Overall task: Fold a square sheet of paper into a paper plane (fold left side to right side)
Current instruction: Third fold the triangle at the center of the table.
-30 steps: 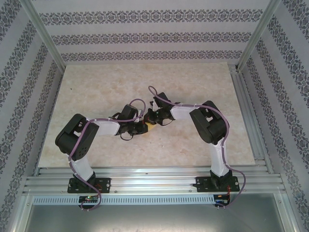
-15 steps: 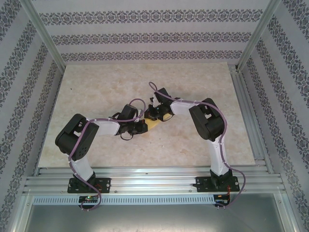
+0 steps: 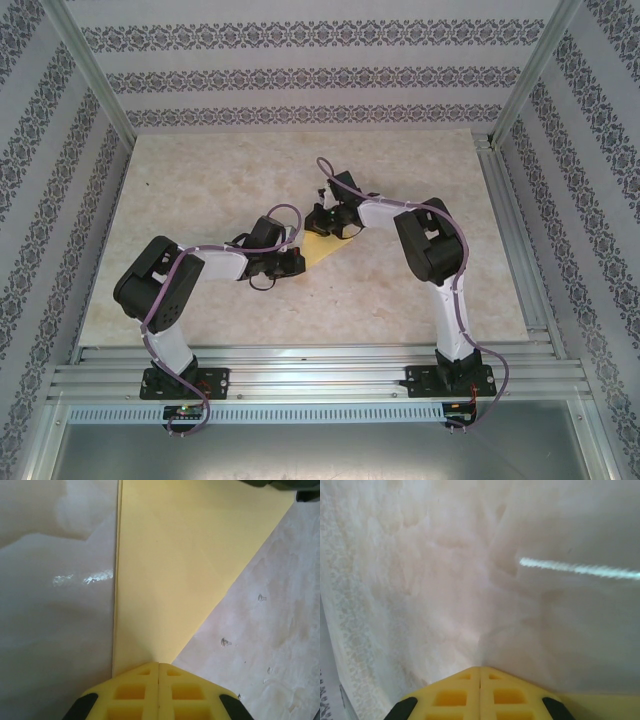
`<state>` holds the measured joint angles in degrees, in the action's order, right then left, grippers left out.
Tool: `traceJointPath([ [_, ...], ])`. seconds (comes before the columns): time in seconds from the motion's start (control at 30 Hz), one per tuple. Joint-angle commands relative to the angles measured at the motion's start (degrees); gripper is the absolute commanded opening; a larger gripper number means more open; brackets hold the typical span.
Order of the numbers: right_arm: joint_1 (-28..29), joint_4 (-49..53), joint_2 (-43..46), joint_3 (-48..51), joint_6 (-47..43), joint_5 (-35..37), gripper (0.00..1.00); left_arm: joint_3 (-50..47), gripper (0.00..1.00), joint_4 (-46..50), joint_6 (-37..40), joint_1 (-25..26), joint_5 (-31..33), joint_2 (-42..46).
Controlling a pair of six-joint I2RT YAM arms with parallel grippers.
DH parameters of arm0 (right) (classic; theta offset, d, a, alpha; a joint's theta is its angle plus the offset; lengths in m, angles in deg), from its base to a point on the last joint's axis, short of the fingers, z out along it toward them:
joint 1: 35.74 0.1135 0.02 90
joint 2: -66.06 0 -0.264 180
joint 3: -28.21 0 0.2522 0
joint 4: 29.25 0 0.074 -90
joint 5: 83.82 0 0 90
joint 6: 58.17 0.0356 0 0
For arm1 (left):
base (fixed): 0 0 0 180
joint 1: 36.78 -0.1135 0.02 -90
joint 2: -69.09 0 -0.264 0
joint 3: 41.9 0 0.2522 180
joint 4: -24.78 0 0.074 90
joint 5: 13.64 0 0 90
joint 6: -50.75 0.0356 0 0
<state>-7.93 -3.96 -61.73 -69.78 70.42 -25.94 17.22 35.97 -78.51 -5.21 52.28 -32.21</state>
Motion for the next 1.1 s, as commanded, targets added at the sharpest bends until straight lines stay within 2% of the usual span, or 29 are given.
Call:
traceJointPath([
  [0.0,-1.9,-1.1,-2.3,-2.3,-2.5,7.6,0.06,-2.9,0.03,8.0,1.2,0.6,1.3,-0.9],
  [0.2,-3.0,0.7,3.4,-2.3,-3.3,7.2,0.09,-2.6,0.03,8.0,1.0,0.7,1.1,-0.6],
  [0.37,-3.0,1.6,13.5,5.2,-3.7,5.3,0.09,-2.3,0.03,7.8,0.8,0.7,0.8,0.1],
  [0.57,1.3,-1.7,21.2,17.5,-0.4,2.1,0.05,-2.1,0.03,7.5,0.3,0.6,0.5,0.5],
  [0.8,4.8,-7.0,18.9,21.6,3.6,1.3,0.03,-1.9,0.03,8.0,0.5,0.6,0.7,0.7],
  [1.07,4.9,-4.2,13.7,19.9,1.9,4.4,0.03,-2.3,0.03,8.1,0.6,0.6,0.8,0.9],
])
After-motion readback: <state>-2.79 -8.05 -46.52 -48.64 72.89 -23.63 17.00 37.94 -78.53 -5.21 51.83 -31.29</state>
